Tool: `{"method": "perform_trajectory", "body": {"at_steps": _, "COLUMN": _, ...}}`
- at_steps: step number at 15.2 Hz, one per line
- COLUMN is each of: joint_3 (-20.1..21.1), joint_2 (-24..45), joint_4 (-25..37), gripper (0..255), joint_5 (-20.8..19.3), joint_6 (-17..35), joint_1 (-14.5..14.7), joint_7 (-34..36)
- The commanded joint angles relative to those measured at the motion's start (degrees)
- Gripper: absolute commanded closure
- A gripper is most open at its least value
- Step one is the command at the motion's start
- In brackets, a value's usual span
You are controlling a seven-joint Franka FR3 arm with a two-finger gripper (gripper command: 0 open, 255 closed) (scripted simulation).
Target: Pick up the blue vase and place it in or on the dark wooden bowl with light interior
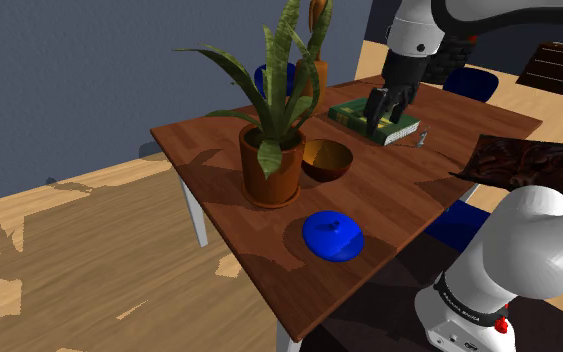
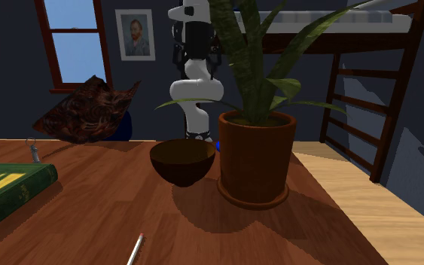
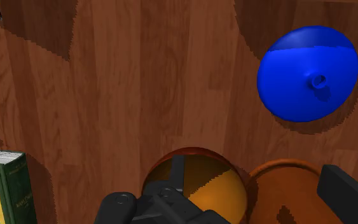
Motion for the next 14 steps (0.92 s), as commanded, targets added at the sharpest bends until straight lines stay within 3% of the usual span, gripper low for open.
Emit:
{"method": "perform_trajectory", "body": {"at_steps": 1, "joint_3": 0.0, "joint_2": 0.0, "joint_4": 0.0, "gripper": 0, "joint_5": 0.0, "joint_6": 0.0, "joint_1": 0.0, "joint_7": 0.0}}
{"method": "perform_trajectory", "body": {"at_steps": 14, "joint_3": 14.3, "joint_2": -4.5, "joint_4": -19.6, "gripper": 0, "joint_5": 8.8, "joint_6": 17.1, "joint_1": 7.7, "joint_7": 13.3}}
